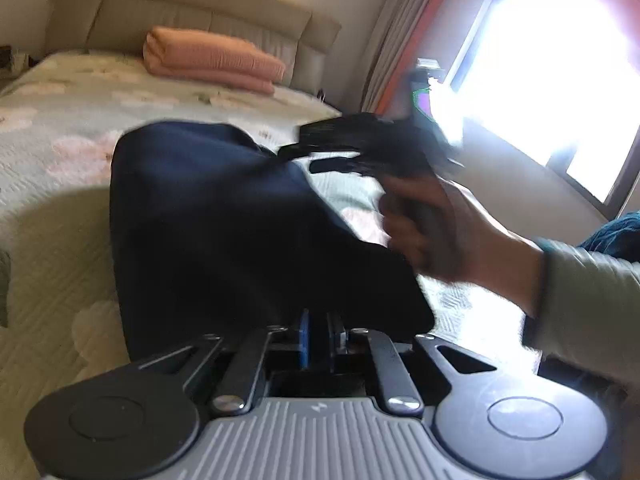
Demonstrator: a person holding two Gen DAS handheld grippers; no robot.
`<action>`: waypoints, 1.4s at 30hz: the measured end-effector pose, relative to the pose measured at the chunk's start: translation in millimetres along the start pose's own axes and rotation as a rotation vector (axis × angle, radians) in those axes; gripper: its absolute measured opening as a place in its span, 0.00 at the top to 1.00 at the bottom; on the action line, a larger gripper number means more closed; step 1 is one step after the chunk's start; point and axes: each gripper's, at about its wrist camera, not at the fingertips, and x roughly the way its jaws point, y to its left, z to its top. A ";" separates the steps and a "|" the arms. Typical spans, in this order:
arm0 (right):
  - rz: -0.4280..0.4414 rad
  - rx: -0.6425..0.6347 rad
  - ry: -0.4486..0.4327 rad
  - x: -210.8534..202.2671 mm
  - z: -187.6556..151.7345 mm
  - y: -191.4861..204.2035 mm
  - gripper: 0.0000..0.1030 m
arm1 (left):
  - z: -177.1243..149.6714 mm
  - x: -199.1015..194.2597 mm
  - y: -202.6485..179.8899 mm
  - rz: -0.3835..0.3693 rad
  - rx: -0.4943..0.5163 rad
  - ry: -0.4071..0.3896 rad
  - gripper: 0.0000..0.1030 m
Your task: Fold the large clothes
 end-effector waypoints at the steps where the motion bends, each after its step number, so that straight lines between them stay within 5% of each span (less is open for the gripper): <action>1: 0.050 -0.007 -0.001 -26.7 -7.8 7.1 0.38 | -0.6 -6.7 -4.5 -0.011 -0.011 -0.006 0.90; 4: 0.104 -0.104 0.112 -46.4 -40.6 44.6 0.36 | -4.0 -11.9 -11.5 0.057 -0.001 0.008 0.86; 6: 0.029 -0.130 0.229 -47.0 -71.4 52.7 0.36 | -4.4 2.2 -2.1 0.110 -0.057 0.095 0.92; 8: -0.042 -0.108 0.210 -45.6 -90.6 41.3 0.39 | -14.9 12.9 20.2 0.100 -0.212 0.178 0.96; 10: -0.070 0.012 0.214 -64.3 -105.0 15.6 0.57 | -25.9 3.2 27.3 0.061 -0.301 0.153 0.95; 12: -0.058 0.122 0.250 -85.0 -121.6 -4.1 0.74 | -30.9 -15.8 17.1 0.065 -0.288 0.112 0.91; 17: -0.122 0.156 0.330 -125.7 -142.4 -12.3 0.74 | -35.2 -54.2 -20.0 0.050 -0.250 0.092 0.84; 19: -0.119 0.205 0.336 -142.8 -144.3 -16.2 0.74 | -35.9 -68.6 -38.8 0.110 -0.205 0.104 0.84; 21: -0.101 0.238 0.319 -174.2 -144.2 -11.5 0.74 | -36.6 -87.4 -66.4 0.254 -0.110 0.099 0.84; 25: -0.112 0.116 0.273 -206.1 -122.6 28.2 0.71 | -17.3 -123.5 -113.8 0.442 0.034 0.043 0.83; 26: -0.117 0.078 0.258 -216.8 -113.6 40.6 0.67 | -11.6 -133.0 -121.2 0.460 0.040 0.019 0.81; 28: -0.094 0.032 0.204 -242.0 -92.1 65.3 0.33 | 5.4 -161.5 -144.3 0.510 0.043 -0.020 0.71; 29: -0.077 0.012 0.153 -258.5 -82.0 77.7 0.24 | 11.6 -174.6 -154.3 0.537 0.047 -0.041 0.63; 31: -0.054 -0.033 0.049 -290.2 -67.1 99.5 0.18 | 26.2 -207.9 -177.9 0.552 0.074 -0.129 0.46; 33: -0.051 -0.091 -0.028 -319.3 -56.0 122.2 0.16 | 39.4 -240.3 -200.2 0.542 0.100 -0.224 0.15; 35: -0.077 -0.122 -0.066 -338.4 -50.4 138.6 0.06 | 46.9 -260.7 -218.3 0.561 0.119 -0.284 0.02; 39: -0.106 -0.140 -0.080 -361.0 -48.1 158.4 0.02 | 53.1 -282.0 -243.9 0.591 0.155 -0.342 0.03; 42: -0.082 -0.099 -0.047 -362.3 -49.5 160.0 0.02 | 55.7 -274.1 -249.3 0.616 0.147 -0.308 0.03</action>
